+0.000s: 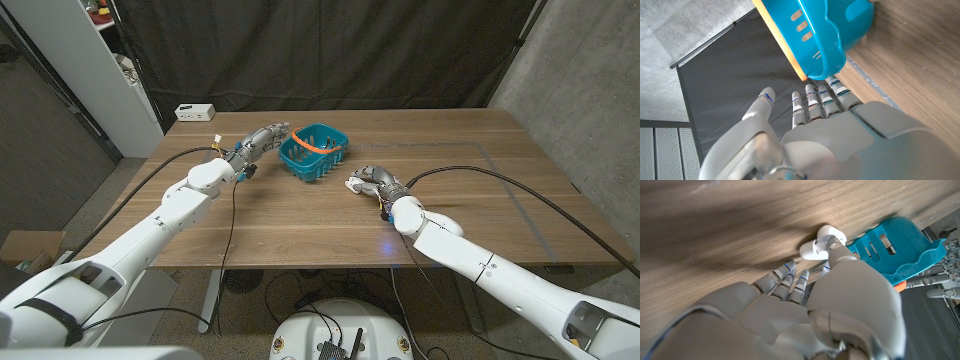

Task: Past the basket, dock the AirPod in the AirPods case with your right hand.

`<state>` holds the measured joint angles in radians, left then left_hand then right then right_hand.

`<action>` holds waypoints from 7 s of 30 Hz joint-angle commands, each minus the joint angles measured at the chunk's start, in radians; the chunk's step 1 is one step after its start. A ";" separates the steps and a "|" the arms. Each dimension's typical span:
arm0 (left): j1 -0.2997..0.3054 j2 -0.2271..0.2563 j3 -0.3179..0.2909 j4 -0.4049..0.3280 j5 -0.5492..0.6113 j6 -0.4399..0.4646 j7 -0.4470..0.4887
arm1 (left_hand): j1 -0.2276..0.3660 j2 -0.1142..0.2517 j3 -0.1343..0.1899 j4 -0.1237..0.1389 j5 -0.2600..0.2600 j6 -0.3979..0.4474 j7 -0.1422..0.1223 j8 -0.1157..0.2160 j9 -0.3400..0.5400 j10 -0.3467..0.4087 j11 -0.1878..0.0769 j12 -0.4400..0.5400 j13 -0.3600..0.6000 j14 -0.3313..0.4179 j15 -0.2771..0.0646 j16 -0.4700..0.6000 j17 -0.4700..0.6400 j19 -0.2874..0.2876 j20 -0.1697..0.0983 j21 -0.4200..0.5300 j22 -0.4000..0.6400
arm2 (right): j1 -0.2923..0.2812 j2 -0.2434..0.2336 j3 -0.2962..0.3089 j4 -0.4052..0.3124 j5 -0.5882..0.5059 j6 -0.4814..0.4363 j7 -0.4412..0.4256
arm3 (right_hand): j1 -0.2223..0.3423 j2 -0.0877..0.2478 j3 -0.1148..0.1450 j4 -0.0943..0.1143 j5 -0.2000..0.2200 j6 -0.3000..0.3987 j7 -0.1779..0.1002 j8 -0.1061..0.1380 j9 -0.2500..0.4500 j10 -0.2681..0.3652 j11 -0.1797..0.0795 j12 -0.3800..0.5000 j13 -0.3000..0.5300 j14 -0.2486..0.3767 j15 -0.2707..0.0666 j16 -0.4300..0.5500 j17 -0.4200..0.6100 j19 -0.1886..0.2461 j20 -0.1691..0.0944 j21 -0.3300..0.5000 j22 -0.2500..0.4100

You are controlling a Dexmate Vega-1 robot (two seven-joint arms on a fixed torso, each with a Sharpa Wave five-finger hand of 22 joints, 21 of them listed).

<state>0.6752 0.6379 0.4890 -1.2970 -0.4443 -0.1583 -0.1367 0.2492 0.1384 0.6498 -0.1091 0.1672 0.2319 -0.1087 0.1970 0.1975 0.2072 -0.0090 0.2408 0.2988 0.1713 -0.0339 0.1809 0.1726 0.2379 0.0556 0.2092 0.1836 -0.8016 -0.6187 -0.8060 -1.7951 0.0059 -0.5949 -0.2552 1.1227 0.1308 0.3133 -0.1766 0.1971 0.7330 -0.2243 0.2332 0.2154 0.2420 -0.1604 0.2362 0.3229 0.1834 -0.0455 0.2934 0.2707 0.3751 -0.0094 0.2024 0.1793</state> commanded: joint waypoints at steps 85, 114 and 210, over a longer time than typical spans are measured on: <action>-0.006 -0.011 0.009 0.045 0.032 -0.040 0.012 | 0.024 0.003 0.001 -0.018 0.012 0.026 -0.025 0.009 0.002 0.010 -0.011 0.010 0.002 0.006 -0.010 0.005 0.001 0.003 0.020 0.005 0.005 | 0.134 -0.272 0.060 -0.057 -0.124 0.337 0.709 | 0.085 0.044 -0.043 0.067 -0.014 -0.398 0.001 -0.042 -0.009 -0.219 -0.035 -0.027 0.003 -0.143 -0.161 0.004 0.075 -0.033 -0.054 0.019 0.005; -0.007 0.003 0.002 0.058 0.036 -0.074 -0.011 | 0.054 0.011 -0.007 -0.033 0.014 0.048 -0.036 0.009 0.002 0.015 -0.013 0.012 0.002 0.009 -0.014 0.005 0.001 0.005 0.021 0.007 0.006 | 0.049 -0.316 0.121 -0.242 -0.096 0.129 0.600 | -0.017 -0.021 -0.077 0.093 -0.018 -0.446 0.003 -0.042 -0.012 -0.219 0.013 -0.016 -0.003 -0.124 -0.125 0.020 0.085 -0.019 0.005 0.024 0.005; 0.000 -0.042 -0.015 0.113 0.087 -0.244 0.097 | 0.115 0.009 -0.037 -0.046 0.022 0.101 -0.039 0.017 0.002 0.059 -0.025 0.028 0.000 0.032 -0.040 0.012 -0.001 -0.002 0.018 0.010 0.006 | -0.150 -0.125 0.066 -0.305 -0.270 -0.020 -0.185 | -0.321 -0.105 -0.135 0.070 0.027 -0.199 0.004 0.040 0.049 -0.106 0.072 0.019 -0.059 -0.128 -0.070 -0.029 -0.048 -0.162 0.066 0.010 -0.010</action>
<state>0.5895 0.5646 0.5194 -1.0721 -0.3590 -0.3422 -0.1179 0.3540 0.1470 0.6109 -0.1479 0.1818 0.3178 -0.1480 0.2050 0.1974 0.2520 -0.0359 0.2594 0.2974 0.1879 -0.0393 0.1888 0.1726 0.2271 0.0730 0.2147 0.1858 -0.9502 -0.7688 -0.7997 -2.1556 -0.2358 -0.7868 -0.3815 0.8007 0.0124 0.1662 -0.1063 0.2312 0.5523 -0.2199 0.2809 0.2627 0.1235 -0.0860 0.2518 0.2581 0.0425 -0.0364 0.2556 0.2166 0.1948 0.0565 0.2075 0.1673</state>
